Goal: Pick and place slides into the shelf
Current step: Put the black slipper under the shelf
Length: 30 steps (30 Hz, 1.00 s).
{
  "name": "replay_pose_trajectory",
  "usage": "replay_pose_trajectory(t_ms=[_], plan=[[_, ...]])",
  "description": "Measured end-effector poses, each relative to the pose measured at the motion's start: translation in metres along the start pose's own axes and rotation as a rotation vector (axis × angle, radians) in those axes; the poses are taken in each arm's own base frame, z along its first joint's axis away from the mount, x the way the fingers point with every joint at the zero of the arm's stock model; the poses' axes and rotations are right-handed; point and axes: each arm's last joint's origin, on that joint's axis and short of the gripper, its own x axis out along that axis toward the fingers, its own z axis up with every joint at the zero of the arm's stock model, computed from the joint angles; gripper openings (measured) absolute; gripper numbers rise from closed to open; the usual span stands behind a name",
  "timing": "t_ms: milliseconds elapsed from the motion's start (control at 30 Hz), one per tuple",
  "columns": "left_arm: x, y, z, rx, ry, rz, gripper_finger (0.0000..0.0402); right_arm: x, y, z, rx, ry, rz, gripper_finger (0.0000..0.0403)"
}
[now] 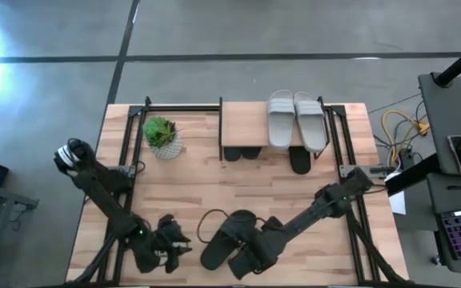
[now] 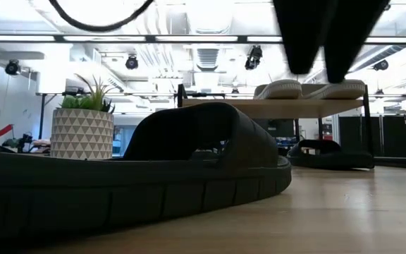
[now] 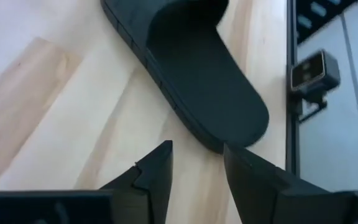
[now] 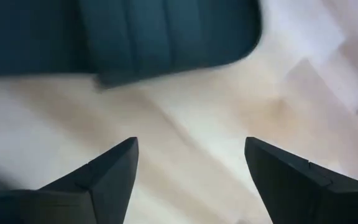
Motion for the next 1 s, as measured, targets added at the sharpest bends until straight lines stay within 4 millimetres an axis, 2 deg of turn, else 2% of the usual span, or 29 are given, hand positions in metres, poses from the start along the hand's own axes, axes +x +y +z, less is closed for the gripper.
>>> replay_pose_trajectory(t_ms=[100, 167, 267, 433, 567, 667, 800, 1000], plan=[[-0.001, -0.009, -0.010, -0.014, -0.046, 0.006, 0.0130, 0.005, 0.000, -0.001, 0.036, -0.021, 0.033, 0.0288], [0.001, -0.015, -0.017, -0.013, -0.045, 0.005, 0.0130, 0.000, 0.005, 0.001, 0.077, -0.077, 0.128, 0.0287], [0.009, -0.022, -0.031, -0.014, -0.004, 0.009, 0.0130, -0.003, 0.010, 0.003, 0.108, -0.134, 0.180, 0.0286], [0.026, -0.043, -0.052, -0.011, 0.010, -0.043, 0.0130, -0.002, 0.030, 0.007, 0.077, -0.185, 0.299, 0.0285], [0.049, -0.049, -0.061, 0.003, 0.011, 0.000, 0.0130, 0.012, 0.035, 0.011, 0.030, -0.209, 0.253, 0.0285], [0.062, -0.053, -0.061, -0.009, 0.003, 0.014, 0.0130, 0.024, 0.037, 0.014, 0.002, -0.205, 0.222, 0.0285], [0.071, -0.054, -0.055, -0.022, -0.018, 0.034, 0.0130, 0.029, 0.033, 0.021, -0.031, -0.196, 0.171, 0.0285], [0.082, -0.044, -0.030, 0.047, -0.085, 0.092, 0.0130, 0.037, 0.002, 0.032, -0.094, -0.167, -0.129, 0.0277]])
